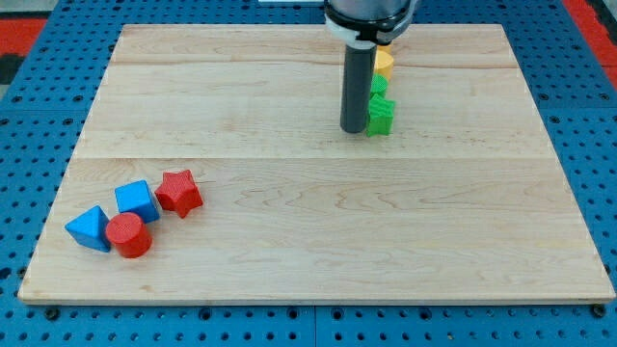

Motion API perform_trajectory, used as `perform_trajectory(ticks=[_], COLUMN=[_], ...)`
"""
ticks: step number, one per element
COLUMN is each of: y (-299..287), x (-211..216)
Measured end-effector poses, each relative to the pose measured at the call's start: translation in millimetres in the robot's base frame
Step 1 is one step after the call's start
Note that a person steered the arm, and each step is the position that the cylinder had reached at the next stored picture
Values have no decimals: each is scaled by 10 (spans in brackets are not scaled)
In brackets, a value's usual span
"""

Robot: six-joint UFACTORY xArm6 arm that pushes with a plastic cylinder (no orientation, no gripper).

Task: Push the blue triangle into the blue cube

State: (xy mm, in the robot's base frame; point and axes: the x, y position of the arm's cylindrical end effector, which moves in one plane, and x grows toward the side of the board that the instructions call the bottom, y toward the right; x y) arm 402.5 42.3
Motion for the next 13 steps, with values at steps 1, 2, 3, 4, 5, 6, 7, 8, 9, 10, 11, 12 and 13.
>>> perform_trajectory(ticks=[1,2,3,4,5,6,7,8,9,10,11,12,13], y=[-21,-19,-19,-19,-19,-542,-1365,-1980,-3078,-3348,-2928,-2375,-2061], x=[462,486,486,673,1386,1775,1785,2121,2102,1748,1373,1252,1250])
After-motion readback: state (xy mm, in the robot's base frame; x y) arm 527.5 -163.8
